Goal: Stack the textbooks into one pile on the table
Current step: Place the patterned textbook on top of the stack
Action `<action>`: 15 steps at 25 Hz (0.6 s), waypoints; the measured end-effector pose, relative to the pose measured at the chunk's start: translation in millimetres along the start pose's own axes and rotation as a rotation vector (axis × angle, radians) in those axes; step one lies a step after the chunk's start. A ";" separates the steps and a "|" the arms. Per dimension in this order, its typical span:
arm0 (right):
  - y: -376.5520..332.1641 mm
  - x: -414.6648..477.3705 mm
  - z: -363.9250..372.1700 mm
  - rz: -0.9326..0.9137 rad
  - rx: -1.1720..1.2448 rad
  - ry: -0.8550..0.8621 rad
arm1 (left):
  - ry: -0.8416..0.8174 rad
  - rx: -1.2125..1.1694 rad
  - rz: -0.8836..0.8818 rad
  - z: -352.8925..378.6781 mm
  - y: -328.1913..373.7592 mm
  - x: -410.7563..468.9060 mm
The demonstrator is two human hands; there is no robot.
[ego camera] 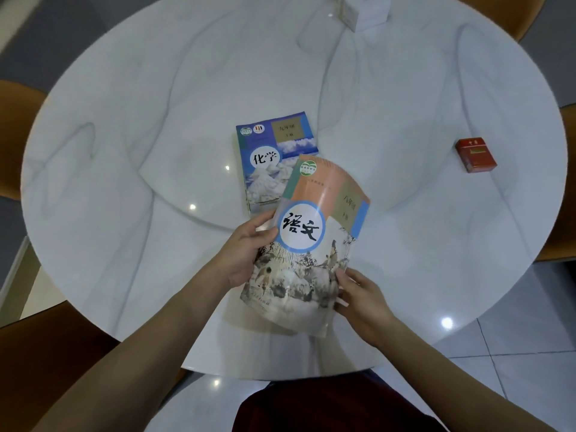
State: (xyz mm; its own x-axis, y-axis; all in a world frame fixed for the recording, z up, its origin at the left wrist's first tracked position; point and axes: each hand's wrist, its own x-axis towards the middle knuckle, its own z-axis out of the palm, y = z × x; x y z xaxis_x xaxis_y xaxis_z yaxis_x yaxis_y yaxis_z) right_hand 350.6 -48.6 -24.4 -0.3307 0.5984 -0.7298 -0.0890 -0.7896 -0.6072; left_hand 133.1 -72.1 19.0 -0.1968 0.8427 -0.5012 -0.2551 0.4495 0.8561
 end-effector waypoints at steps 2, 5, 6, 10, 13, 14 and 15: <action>-19.5 10.2 2.9 -0.025 0.025 0.020 | 0.059 -0.010 0.014 -7.2 9.1 9.2; -52.2 27.8 10.8 -0.098 -0.027 0.037 | 0.194 -0.040 0.015 -14.3 20.4 25.6; -64.5 35.5 16.1 -0.126 -0.059 0.048 | 0.245 -0.042 0.018 -14.9 24.9 32.4; -118.7 81.5 41.8 -0.236 -0.205 0.111 | 0.441 -0.051 0.049 -16.2 43.5 66.6; -155.6 122.7 63.4 -0.307 -0.320 0.135 | 0.523 -0.050 0.065 -20.1 61.0 94.8; -165.2 135.6 70.4 -0.318 -0.359 0.130 | 0.543 -0.049 0.065 -22.6 66.4 104.3; -172.3 148.1 76.3 -0.321 -0.392 0.127 | 0.565 -0.037 0.065 -25.9 70.2 113.3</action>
State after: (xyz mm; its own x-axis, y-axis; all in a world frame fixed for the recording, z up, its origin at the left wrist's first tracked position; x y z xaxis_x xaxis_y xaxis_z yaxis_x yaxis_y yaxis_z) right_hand 245.3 165.8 -3.9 -0.2256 0.8328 -0.5054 0.1990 -0.4685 -0.8608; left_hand 68.4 47.3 19.1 -0.6860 0.5745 -0.4465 -0.2565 0.3833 0.8873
